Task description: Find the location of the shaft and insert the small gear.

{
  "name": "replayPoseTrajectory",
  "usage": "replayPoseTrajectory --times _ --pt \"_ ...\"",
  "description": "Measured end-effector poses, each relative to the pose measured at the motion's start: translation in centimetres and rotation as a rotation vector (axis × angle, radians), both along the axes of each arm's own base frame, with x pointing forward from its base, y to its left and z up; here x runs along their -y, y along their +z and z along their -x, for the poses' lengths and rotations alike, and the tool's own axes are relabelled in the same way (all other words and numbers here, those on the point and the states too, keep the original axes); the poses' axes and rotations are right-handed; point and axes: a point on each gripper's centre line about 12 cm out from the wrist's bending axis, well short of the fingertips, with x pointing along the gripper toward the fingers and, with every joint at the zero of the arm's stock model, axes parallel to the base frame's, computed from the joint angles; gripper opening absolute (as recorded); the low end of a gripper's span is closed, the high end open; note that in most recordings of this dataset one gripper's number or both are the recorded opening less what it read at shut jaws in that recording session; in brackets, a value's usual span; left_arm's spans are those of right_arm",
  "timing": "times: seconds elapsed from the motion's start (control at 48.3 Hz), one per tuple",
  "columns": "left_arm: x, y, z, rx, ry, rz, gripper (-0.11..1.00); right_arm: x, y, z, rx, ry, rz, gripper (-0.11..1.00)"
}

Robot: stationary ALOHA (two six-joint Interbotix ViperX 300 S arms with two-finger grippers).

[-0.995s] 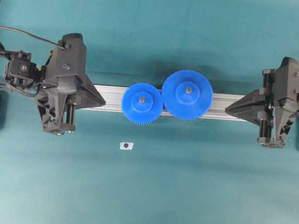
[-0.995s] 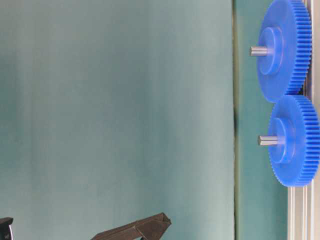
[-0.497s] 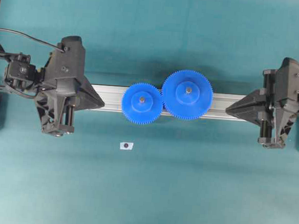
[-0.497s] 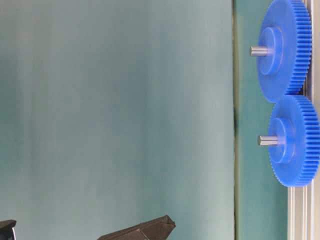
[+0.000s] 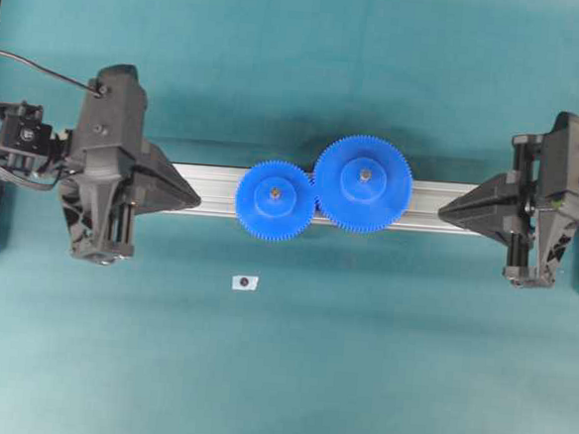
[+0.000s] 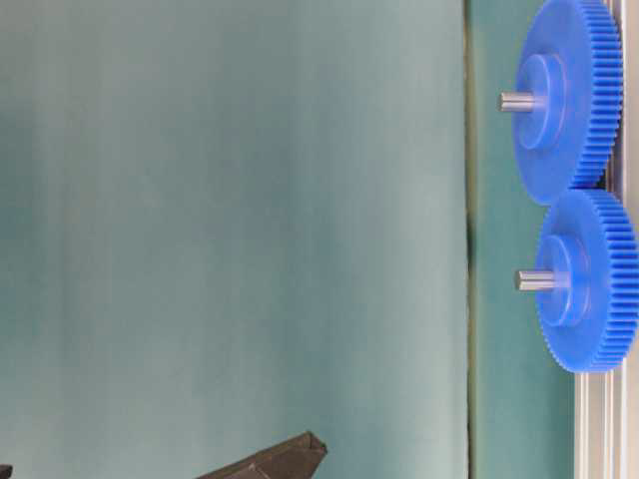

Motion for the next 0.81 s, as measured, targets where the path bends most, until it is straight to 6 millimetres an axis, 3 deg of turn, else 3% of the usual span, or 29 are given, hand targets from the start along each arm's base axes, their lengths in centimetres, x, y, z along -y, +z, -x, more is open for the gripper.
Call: replayPoseTrajectory --times 0.808 --pt "0.08 -0.54 0.71 -0.009 -0.002 0.003 0.02 -0.01 0.42 0.24 0.021 0.000 0.001 0.12"
